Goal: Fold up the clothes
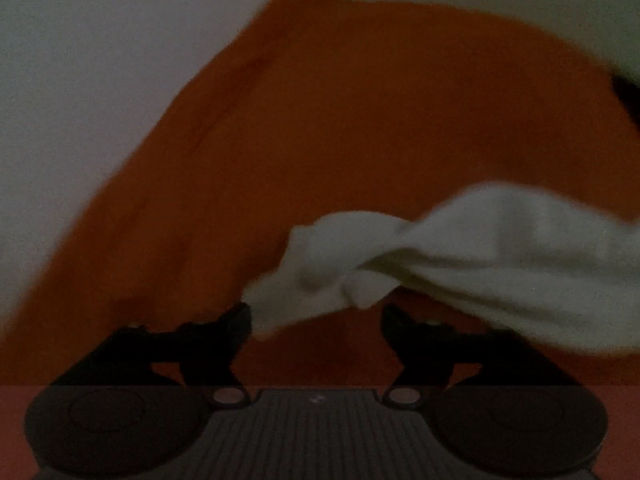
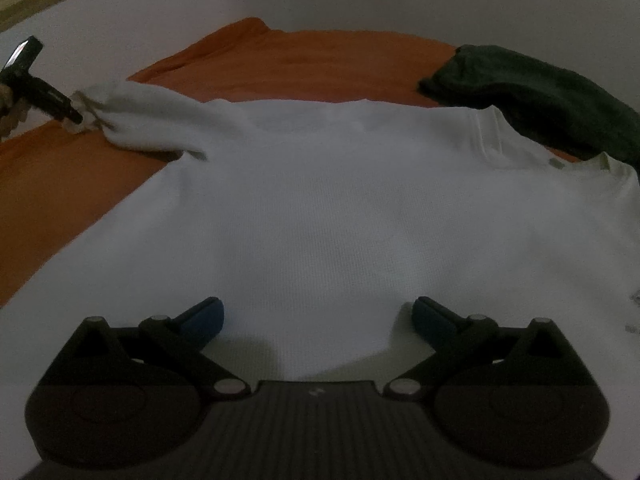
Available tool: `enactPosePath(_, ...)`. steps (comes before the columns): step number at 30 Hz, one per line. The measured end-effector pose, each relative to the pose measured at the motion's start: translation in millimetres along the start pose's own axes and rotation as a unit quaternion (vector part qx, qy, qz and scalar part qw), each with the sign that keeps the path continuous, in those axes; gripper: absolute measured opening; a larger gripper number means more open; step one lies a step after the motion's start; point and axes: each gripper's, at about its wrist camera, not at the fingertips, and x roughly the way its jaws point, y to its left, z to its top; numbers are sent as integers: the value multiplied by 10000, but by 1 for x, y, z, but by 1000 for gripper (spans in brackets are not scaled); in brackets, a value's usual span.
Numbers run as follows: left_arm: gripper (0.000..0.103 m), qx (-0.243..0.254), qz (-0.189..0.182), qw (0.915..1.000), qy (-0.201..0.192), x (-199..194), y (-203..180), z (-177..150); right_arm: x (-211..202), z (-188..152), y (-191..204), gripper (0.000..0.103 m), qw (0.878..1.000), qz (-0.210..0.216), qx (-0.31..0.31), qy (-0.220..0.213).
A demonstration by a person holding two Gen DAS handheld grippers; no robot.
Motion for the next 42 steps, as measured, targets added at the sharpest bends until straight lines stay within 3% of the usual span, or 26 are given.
enactPosePath(2, 94, -996, -517, 9932, 322, -4, 4, 4, -6, 0, -5, 103, 9999, 47, 126, -3)
enactPosePath(4, 94, -1921, -1060, 9741, 539, -3, 1, 3, -13, -2, -9, 103, 9996, 84, 264, -14)
enactPosePath(6, 94, -2709, -1318, 9522, 517, 1, 4, -7, -19, -7, -12, 103, 9993, 118, 358, -8)
enactPosePath(9, 100, -3851, -1686, 9061, 476, 9, 10, -22, -25, -16, -9, 103, 9994, 88, 349, 2)
enactPosePath(12, 100, -4939, -1964, 8462, 367, 31, 21, -29, -27, -22, -2, 103, 9998, 24, 174, 32)
enactPosePath(13, 100, -4972, -1889, 8461, 334, 33, 17, -23, -28, -23, 0, 103, 10000, 10, 90, 36)
enactPosePath(16, 100, -4702, -1502, 8696, -53, 24, -6, -7, -26, -24, 5, 103, 10000, -39, -39, 63)
enactPosePath(17, 94, -4593, -1371, 8773, -218, 18, -14, -1, -25, -24, 5, 103, 10000, -50, -9, 67)
enactPosePath(20, 13, -4250, -971, 8972, -711, 0, -36, 15, -21, -25, 7, 103, 9999, -125, 95, 24)
enactPosePath(21, 11, -4130, -836, 9027, -875, -6, -44, 21, -20, -24, 9, 103, 9998, -162, 123, 16)
enactPosePath(25, 10, -3572, -307, 9208, -1536, -31, -75, 42, -18, -22, 13, 103, 9995, -236, 216, -40)
enactPosePath(26, 10, -3284, -240, 9297, -1647, -37, -84, 47, -18, -23, 13, 103, 9995, -242, 219, -45)
enactPosePath(29, 11, -3064, -176, 9464, -1004, -22, -94, 56, -18, -25, 14, 103, 9994, -259, 215, -77)
enactPosePath(30, 13, -3153, -141, 9460, -739, -13, -97, 55, -18, -26, 14, 103, 9994, -264, 207, -98)
enactPosePath(31, 17, -3240, -105, 9448, -472, -4, -99, 54, -18, -27, 14, 103, 9994, -270, 198, -117)
enactPosePath(32, 36, -3320, -92, 9428, -290, 2, -102, 52, -17, -27, 14, 103, 9994, -280, 187, -116)
enactPosePath(33, 64, -3385, -151, 9401, -373, 0, -110, 47, -17, -27, 15, 103, 9993, -297, 175, -109)
enactPosePath(34, 74, -3406, -178, 9389, -465, -2, -117, 44, -17, -27, 15, 103, 9993, -314, 163, -103)
enactPosePath(38, 78, -2604, 124, 9598, -1039, -45, -136, 49, -32, -23, 17, 102, 9988, -400, 244, -155)
enactPosePath(39, 84, -2417, 157, 9636, -1129, -63, -143, 37, -41, -24, 16, 102, 9988, -369, 250, -205)
enactPosePath(40, 87, -2217, 133, 9675, -1208, -80, -154, 25, -50, -25, 16, 101, 9988, -337, 256, -254)
enactPosePath(42, 87, -1736, -278, 9759, -1290, -108, -203, 7, -66, -26, 12, 99, 9989, -303, 176, -310)
